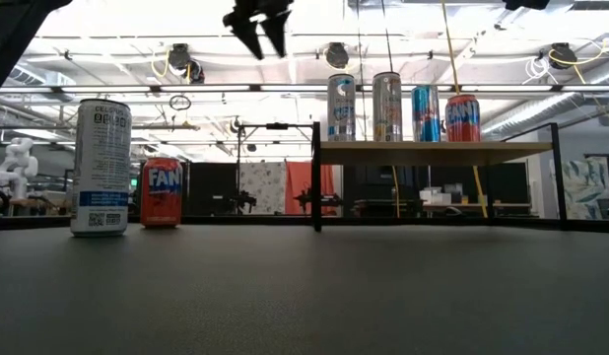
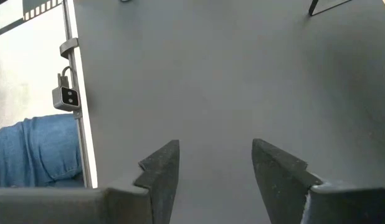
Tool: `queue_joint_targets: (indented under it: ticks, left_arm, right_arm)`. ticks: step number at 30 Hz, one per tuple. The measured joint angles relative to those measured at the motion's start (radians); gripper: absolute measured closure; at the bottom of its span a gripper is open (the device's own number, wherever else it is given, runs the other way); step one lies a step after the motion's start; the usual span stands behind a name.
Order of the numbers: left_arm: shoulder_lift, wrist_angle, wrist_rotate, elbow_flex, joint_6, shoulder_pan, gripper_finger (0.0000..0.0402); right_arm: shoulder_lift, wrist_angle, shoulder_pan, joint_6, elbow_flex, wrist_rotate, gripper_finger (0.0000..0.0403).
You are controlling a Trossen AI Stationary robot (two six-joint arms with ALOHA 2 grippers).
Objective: Place canned beverage on shelf
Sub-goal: Put the red soda can on the shelf aligned with the red soda can
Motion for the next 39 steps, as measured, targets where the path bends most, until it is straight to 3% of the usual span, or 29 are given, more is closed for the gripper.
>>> queue_joint_targets:
  ticks: [5, 23, 35, 39]
  left_arm:
    - [0.0, -0.059, -0.039, 0.0, 0.0, 0.042, 0.0011]
    - [0.038, -0.111, -0.015, -0.004, -0.053, 0.1, 0.0011]
    - [0.06, -0.197, 0.237, -0.005, -0.055, 0.297, 0.0011]
    - [0.06, -0.198, 0.254, -0.005, -0.054, 0.32, 0.0011]
  right_arm:
    - [0.0, 0.0, 0.0, 0.0, 0.0, 0.003, 0.022]
    - [0.0, 0.0, 0.0, 0.01, 0.0, 0.003, 0.022]
    - [0.0, 0.0, 0.0, 0.011, 0.0, 0.004, 0.022]
    - [0.0, 0.0, 0.0, 0.011, 0.0, 0.004, 0.022]
